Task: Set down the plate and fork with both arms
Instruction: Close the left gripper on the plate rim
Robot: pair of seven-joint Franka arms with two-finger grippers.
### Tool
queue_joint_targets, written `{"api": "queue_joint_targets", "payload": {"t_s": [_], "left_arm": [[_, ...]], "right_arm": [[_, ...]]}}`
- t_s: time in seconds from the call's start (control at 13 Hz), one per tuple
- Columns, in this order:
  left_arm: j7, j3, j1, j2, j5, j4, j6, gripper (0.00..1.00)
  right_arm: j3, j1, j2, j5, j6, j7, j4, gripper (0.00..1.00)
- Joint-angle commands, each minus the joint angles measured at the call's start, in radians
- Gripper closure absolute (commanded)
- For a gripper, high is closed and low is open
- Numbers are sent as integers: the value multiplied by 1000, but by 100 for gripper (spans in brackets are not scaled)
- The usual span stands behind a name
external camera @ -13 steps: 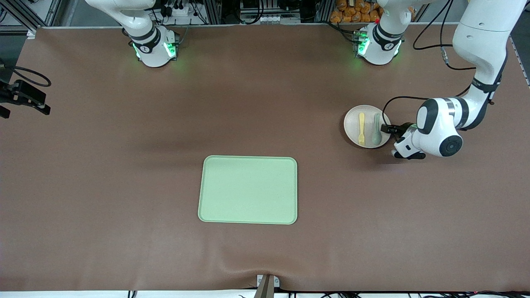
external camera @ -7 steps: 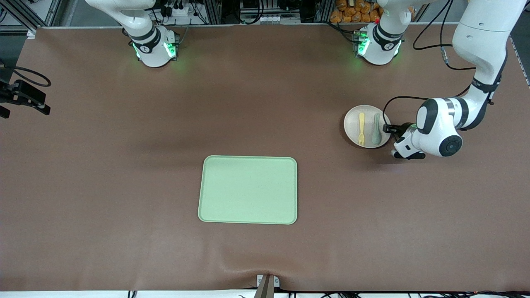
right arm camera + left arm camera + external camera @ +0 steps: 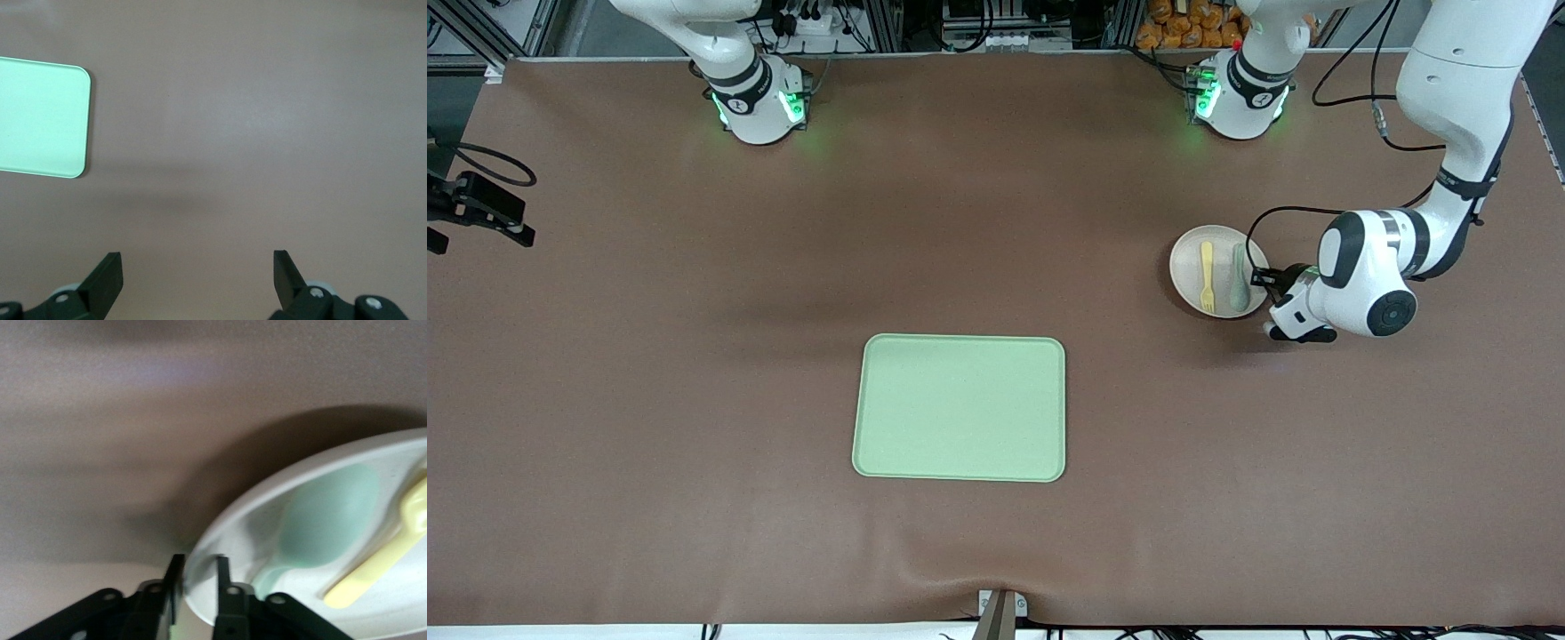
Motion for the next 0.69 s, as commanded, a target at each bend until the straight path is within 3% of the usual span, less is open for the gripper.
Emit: {"api": "queue_joint_targets", "payload": {"t_s": [0.0,0.61], "left_arm": [[11,-3,3,-19,-18,-24,31,100],[17,-14,9,-24,-19,19,33,100]], "right_arm": [[14,-23,-6,-2,-5,-12,-2,0],[14,-30,-6,-2,-5,-12,-2,0]]}}
